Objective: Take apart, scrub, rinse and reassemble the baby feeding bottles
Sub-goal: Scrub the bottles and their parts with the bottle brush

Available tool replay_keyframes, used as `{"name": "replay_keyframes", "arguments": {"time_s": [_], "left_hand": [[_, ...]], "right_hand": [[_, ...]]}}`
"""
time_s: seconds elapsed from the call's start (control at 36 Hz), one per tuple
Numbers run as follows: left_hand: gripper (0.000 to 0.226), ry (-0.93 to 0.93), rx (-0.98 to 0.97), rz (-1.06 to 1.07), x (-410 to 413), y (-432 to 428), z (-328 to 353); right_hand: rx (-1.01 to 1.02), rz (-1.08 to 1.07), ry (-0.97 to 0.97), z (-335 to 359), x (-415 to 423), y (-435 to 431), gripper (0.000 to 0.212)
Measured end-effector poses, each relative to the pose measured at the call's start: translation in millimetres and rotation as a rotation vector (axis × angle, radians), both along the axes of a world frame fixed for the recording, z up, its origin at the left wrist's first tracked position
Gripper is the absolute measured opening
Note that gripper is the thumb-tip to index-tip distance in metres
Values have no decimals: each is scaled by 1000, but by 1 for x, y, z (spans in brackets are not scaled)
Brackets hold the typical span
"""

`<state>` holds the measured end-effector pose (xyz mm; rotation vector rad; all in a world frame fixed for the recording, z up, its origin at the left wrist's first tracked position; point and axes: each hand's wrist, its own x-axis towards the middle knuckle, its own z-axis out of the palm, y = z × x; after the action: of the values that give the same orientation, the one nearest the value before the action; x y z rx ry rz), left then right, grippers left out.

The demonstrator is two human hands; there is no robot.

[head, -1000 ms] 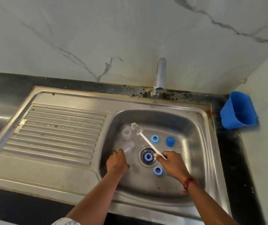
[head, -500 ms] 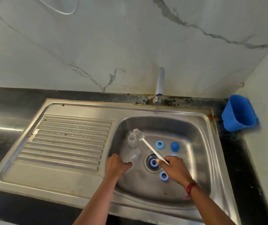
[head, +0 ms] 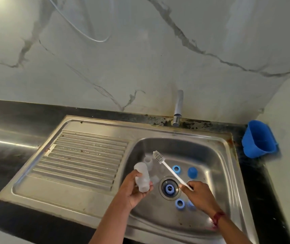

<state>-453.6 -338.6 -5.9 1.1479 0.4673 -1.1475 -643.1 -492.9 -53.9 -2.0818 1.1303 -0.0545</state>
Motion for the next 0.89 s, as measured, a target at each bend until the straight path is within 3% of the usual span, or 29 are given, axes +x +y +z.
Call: {"name": "replay_keyframes", "arguments": {"time_s": [0.08,0.22,0.31,0.36,0.47,0.58,0.75,0.89], "left_hand": [[36,-35,-7,-5,0,-5,1],[21,-49,-93,182,9,-13,12],[35,-74,-133,252,18,-14,16],[42,-110,-106,256,23,-14,17],[24,-128,-56,216,30,-17,17],[28,-169,-44,213,34,-20,17],[39,-296,-11,173,36,-26,18],[55,-408,-50,137,37,-27,22]], "right_hand": [[-5,20,-12,0,-4,-2,51],[-1,63,-36,0,-12,-9,53],[-6,69,-68,1,-12,-12,54],[-5,64,-84,2,-10,-15,56],[-8,97,-91,4,-4,-21,62],[-64,149,-100,10,2,-20,62],[-268,194,-116,17,9,-14,55],[-719,243,-168,20,14,-14,44]]}}
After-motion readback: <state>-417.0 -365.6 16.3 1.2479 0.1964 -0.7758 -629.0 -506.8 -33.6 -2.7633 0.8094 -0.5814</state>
